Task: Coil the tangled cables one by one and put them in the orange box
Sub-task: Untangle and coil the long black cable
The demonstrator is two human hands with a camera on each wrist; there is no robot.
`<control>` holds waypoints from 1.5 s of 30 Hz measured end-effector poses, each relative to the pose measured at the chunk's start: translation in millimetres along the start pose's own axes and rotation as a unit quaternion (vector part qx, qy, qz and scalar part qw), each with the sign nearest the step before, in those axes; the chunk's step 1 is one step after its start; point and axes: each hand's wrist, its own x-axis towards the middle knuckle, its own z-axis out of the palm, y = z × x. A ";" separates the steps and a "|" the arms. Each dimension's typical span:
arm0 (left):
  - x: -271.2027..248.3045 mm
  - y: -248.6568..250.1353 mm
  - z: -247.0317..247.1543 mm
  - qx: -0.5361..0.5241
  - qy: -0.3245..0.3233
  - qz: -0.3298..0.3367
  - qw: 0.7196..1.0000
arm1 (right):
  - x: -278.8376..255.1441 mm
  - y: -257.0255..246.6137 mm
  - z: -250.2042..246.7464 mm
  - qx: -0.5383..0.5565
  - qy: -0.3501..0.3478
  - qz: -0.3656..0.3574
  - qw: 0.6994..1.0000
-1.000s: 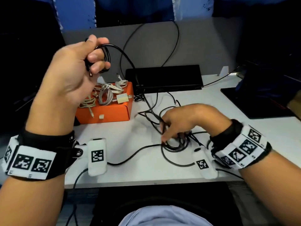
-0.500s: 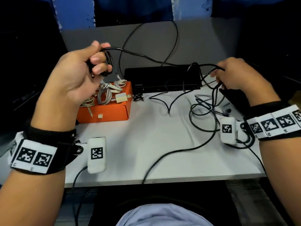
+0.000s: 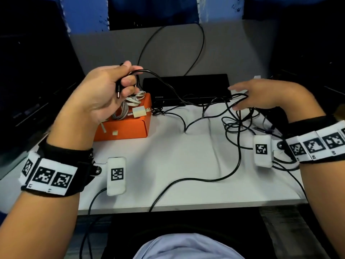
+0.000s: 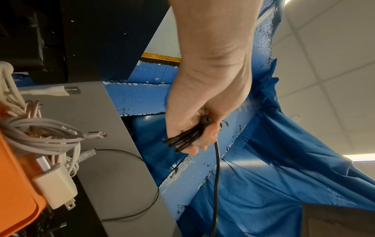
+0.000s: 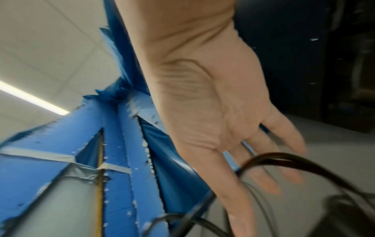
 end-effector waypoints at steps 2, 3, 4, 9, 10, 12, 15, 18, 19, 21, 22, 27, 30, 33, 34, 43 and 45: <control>-4.7 0.3 3.7 0.036 -0.018 -0.004 0.999 | -12.3 -18.4 -7.1 0.010 0.014 -0.041 0.999; -7.7 1.5 5.8 0.066 -0.034 -0.005 0.997 | -19.2 -28.3 -9.3 0.011 0.031 -0.062 0.998; -10.6 2.4 8.0 0.099 -0.052 -0.004 0.994 | -24.9 -37.3 -10.1 0.010 0.046 -0.078 0.996; -17.0 5.4 12.6 0.162 -0.056 0.026 0.985 | -57.3 -74.9 -0.1 -0.033 -0.026 -0.109 0.993; -16.0 5.7 12.1 0.157 -0.043 0.032 0.986 | -64.2 -78.8 7.1 -0.060 -0.062 -0.116 0.990; -12.8 6.9 8.6 0.145 -0.018 0.041 0.988 | -76.1 -81.3 27.6 -0.128 -0.142 -0.130 0.973; -3.5 9.4 1.7 0.122 0.008 0.046 0.991 | -84.6 -73.9 61.7 -0.196 -0.221 -0.130 0.947; 5.1 12.3 2.8 0.105 0.011 0.048 0.993 | -68.9 -56.6 75.6 -0.244 -0.205 -0.116 0.941; 7.9 13.8 3.9 0.103 0.010 0.051 0.993 | -60.7 -50.8 76.4 -0.261 -0.193 -0.107 0.940; 13.2 17.6 4.4 0.093 0.015 0.060 0.994 | -42.8 -39.2 77.1 -0.287 -0.156 -0.098 0.940; 15.4 19.6 3.1 0.085 0.020 0.065 0.994 | -34.0 -32.2 78.2 -0.287 -0.141 -0.101 0.942; 21.2 23.5 -7.5 0.052 0.032 0.074 0.995 | -6.3 -11.8 83.9 -0.239 -0.105 -0.116 0.958; 20.7 25.4 -13.1 0.044 0.035 0.075 0.996 | 6.0 -8.0 76.2 -0.081 -0.112 -0.073 0.988; 19.8 31.2 -19.6 0.034 0.046 0.079 0.995 | 23.8 -1.7 31.8 0.109 0.029 0.006 0.994; 19.4 32.4 -19.5 0.035 0.047 0.078 0.995 | 30.7 1.2 11.1 0.175 0.100 0.025 0.979; 20.7 9.8 15.2 0.081 -0.007 0.024 0.996 | 47.4 -8.6 -58.0 0.169 0.233 -0.003 0.958; 17.9 0.8 16.8 0.084 -0.011 0.003 0.996 | 24.7 -30.0 -36.4 0.031 0.206 -0.073 0.975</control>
